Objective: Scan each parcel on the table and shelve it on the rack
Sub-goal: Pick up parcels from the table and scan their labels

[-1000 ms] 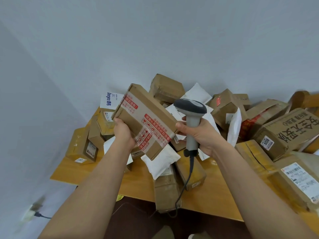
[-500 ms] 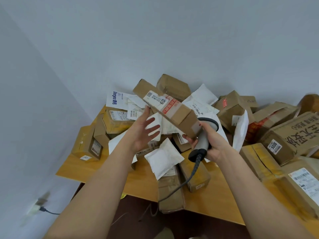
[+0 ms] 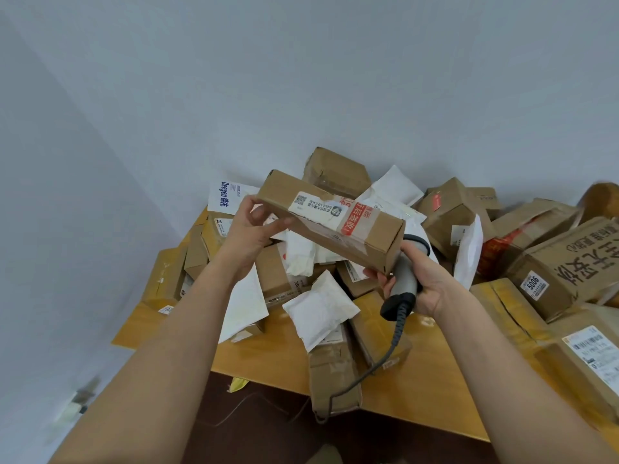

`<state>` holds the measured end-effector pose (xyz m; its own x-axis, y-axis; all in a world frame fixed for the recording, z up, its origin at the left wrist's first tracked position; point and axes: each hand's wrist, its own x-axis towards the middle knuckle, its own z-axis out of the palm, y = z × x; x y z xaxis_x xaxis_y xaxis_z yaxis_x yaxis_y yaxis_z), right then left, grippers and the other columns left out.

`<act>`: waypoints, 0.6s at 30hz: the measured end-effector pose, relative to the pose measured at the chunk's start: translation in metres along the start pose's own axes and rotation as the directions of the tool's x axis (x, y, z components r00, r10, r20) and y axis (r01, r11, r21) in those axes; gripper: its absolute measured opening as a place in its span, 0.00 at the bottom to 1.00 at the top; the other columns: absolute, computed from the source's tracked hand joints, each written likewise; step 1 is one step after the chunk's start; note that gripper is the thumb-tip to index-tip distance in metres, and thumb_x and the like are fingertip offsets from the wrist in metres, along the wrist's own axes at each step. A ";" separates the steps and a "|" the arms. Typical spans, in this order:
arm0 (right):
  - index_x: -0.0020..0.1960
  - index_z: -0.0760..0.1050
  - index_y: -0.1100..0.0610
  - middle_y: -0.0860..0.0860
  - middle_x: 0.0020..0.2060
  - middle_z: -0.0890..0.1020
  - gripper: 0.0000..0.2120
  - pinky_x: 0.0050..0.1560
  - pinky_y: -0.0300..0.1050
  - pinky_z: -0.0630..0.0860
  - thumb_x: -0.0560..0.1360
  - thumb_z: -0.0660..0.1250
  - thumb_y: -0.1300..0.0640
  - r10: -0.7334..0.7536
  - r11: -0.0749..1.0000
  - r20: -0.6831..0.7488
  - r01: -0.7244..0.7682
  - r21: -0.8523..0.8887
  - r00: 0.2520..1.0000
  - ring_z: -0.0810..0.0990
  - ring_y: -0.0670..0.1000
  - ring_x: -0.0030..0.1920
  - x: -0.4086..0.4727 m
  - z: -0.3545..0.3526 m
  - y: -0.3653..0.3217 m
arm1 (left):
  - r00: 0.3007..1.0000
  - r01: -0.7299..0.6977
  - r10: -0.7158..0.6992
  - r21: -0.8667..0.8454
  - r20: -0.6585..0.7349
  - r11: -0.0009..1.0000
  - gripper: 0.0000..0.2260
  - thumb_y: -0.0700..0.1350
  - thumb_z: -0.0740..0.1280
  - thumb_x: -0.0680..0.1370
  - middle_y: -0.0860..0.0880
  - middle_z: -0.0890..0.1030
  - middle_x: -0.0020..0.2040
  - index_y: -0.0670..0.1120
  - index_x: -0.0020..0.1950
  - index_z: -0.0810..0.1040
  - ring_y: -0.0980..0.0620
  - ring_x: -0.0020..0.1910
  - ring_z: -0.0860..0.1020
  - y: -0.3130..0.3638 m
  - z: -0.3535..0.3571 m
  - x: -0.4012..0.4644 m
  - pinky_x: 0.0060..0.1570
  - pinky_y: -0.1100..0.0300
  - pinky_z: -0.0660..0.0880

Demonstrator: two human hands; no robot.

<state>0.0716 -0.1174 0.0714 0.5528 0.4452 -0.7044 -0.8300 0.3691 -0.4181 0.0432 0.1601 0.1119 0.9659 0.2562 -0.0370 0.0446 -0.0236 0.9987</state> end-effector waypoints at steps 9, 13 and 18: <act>0.56 0.77 0.60 0.64 0.49 0.83 0.17 0.24 0.37 0.75 0.76 0.70 0.48 0.000 1.000 -0.034 0.000 -0.003 0.999 0.79 0.51 0.27 -0.001 0.005 0.007 | 0.997 0.082 -0.082 -0.009 -0.002 0.997 0.34 0.54 0.77 0.68 0.47 0.80 0.63 0.51 0.71 0.69 0.46 0.63 0.77 -0.013 -0.011 -0.010 0.59 0.48 0.77; 0.51 0.73 0.62 0.58 0.41 0.79 0.12 0.24 0.38 0.74 0.77 0.69 0.53 -0.078 0.992 -0.113 0.066 -0.106 0.991 0.76 0.50 0.30 -0.006 0.002 0.010 | 0.911 0.239 -0.278 -0.158 -0.304 0.958 0.25 0.58 0.69 0.77 0.46 0.82 0.58 0.49 0.69 0.69 0.47 0.53 0.83 -0.013 -0.011 -0.013 0.46 0.48 0.82; 0.58 0.70 0.61 0.58 0.35 0.75 0.16 0.26 0.41 0.73 0.78 0.68 0.52 -0.235 0.888 -0.089 0.177 -0.424 0.968 0.74 0.51 0.28 -0.024 0.021 0.018 | 0.820 0.298 -0.403 -0.298 -0.406 0.907 0.23 0.54 0.68 0.79 0.46 0.80 0.60 0.46 0.69 0.67 0.47 0.53 0.81 -0.024 -0.016 -0.012 0.40 0.50 0.80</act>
<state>0.0444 -0.1041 0.0929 0.7237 0.2712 -0.6346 -0.6708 0.0607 -0.7391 0.0263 0.1727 0.0890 0.6707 0.6122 -0.4188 0.2521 0.3428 0.9049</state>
